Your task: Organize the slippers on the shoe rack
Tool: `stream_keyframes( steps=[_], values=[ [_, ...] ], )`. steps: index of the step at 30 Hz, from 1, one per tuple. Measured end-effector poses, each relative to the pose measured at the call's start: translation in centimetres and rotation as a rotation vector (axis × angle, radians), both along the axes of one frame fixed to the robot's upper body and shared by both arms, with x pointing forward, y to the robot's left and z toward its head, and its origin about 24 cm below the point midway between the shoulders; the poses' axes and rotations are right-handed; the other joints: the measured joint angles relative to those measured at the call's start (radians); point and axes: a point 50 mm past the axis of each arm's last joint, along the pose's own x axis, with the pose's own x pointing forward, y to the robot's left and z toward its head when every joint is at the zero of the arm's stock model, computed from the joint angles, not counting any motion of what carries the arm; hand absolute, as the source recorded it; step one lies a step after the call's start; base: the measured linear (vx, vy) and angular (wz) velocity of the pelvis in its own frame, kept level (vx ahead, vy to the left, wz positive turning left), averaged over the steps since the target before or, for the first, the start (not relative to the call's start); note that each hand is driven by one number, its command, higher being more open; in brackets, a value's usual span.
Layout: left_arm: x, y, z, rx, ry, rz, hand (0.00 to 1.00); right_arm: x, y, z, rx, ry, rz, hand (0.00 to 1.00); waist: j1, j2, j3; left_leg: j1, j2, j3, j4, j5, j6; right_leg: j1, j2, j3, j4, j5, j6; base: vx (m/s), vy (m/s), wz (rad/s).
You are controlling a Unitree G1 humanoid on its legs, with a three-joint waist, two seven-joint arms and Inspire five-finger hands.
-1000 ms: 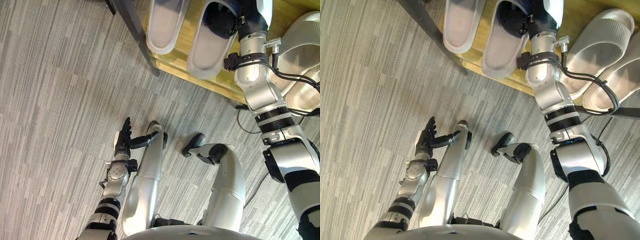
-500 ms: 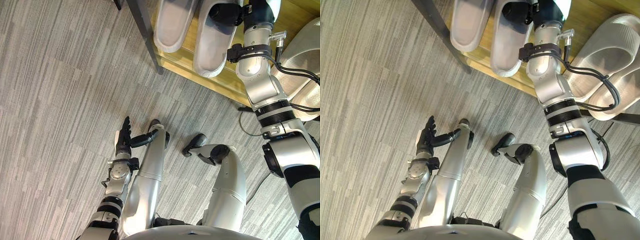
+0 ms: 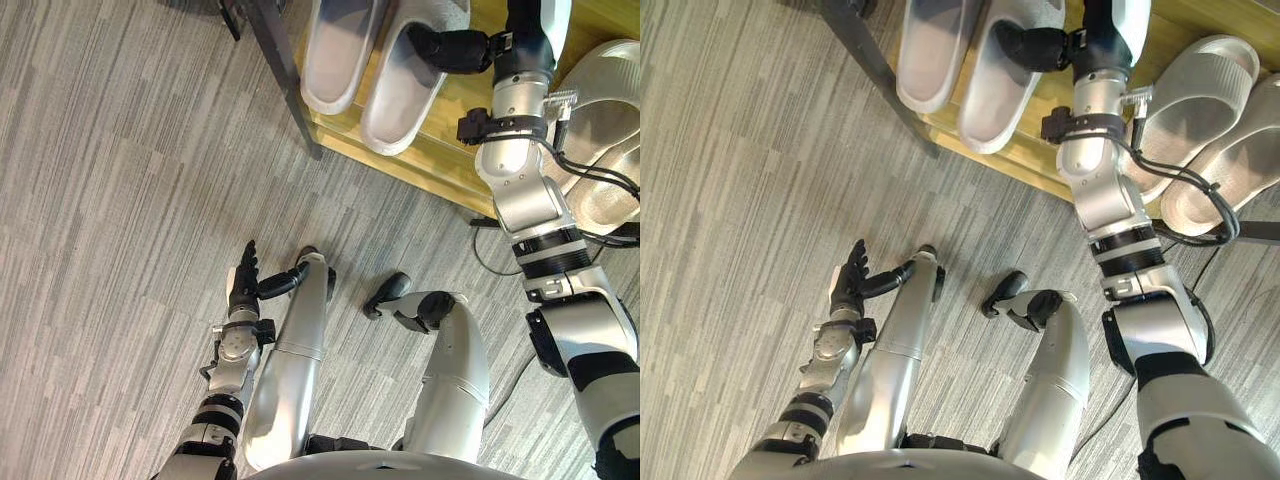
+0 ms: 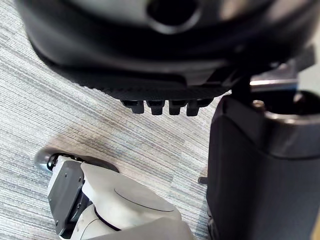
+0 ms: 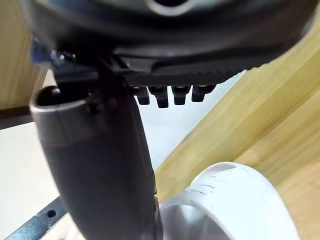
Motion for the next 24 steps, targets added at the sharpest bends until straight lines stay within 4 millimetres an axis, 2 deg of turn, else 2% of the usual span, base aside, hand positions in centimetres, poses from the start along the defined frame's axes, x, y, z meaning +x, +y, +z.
stream_keyframes(
  steps=[7,10,12,14,15,16,17,18,22,24],
  values=[
    [-0.2,0.6,-0.3,0.003,0.022,0.022,1.0,-0.4,0.4,-1.0,-0.015,0.024,0.035,1.0,-0.007,-0.005,-0.001,0.024,0.026,0.009,-0.021,0.0,-0.001,0.015,0.025,0.003,-0.026,0.007,0.0,0.01,0.051,-0.1],
    [-0.3,1.0,-0.5,0.012,0.038,0.027,1.0,-1.4,1.6,-2.9,0.076,0.04,0.102,1.0,-0.018,-0.013,0.001,0.045,0.029,0.011,-0.041,0.001,-0.003,0.031,0.029,0.003,-0.039,0.007,0.0,0.03,0.035,0.0],
    [-0.4,1.3,-0.7,0.012,0.054,0.045,1.0,-2.9,3.5,-5.5,0.241,0.076,0.213,1.0,-0.027,-0.015,0.001,0.061,0.034,0.011,-0.053,0.001,-0.003,0.047,0.037,0.001,-0.054,0.007,0.001,0.04,0.044,-0.03],
    [-0.5,1.4,-0.8,0.013,0.067,0.049,1.0,-3.5,4.3,-7.5,0.358,0.126,0.272,1.0,-0.032,-0.016,0.001,0.073,0.036,0.012,-0.061,0.001,-0.003,0.059,0.041,0.0,-0.063,0.008,0.002,0.03,0.051,0.0],
    [-0.6,1.5,-0.9,0.013,0.075,0.051,1.0,-4.1,5.1,-10.1,0.497,0.206,0.311,1.0,-0.034,-0.017,0.002,0.087,0.036,0.012,-0.068,0.001,-0.003,0.074,0.042,-0.001,-0.07,0.008,0.002,0.03,0.065,0.01],
    [-0.6,1.5,-0.9,0.014,0.077,0.053,1.0,-4.5,5.6,-11.8,0.612,0.273,0.359,1.0,-0.037,-0.02,0.003,0.098,0.036,0.014,-0.073,0.001,-0.002,0.082,0.042,0.0,-0.073,0.009,0.004,0.02,0.053,0.0],
    [-0.6,1.5,-0.9,0.014,0.077,0.053,1.0,-4.5,5.6,-11.8,0.614,0.275,0.36,1.0,-0.037,-0.02,0.003,0.098,0.036,0.015,-0.074,0.001,-0.002,0.083,0.042,0.0,-0.074,0.009,0.004,0.01,0.055,-0.03],
    [-0.6,1.6,-1.0,0.013,0.084,0.057,1.0,-5.1,6.2,-13.5,0.735,0.324,0.419,1.0,-0.038,-0.02,0.004,0.105,0.039,0.015,-0.078,0.001,-0.002,0.09,0.046,0.0,-0.08,0.011,0.008,0.0,0.058,-0.04],
    [-0.8,2.1,-1.2,0.009,0.098,0.08,1.0,-5.6,7.0,-14.7,0.947,0.351,0.567,1.0,-0.045,-0.03,0.004,0.135,0.045,0.023,-0.085,0.0,-0.001,0.115,0.052,0.006,-0.091,0.013,0.017,-0.01,0.053,-0.06],
    [-0.8,2.2,-1.2,0.012,0.099,0.08,1.0,-5.5,6.9,-15.0,0.981,0.354,0.595,1.0,-0.046,-0.03,0.004,0.138,0.046,0.024,-0.085,0.0,-0.001,0.119,0.052,0.006,-0.091,0.013,0.017,-0.02,0.049,-0.03]
  ],
)
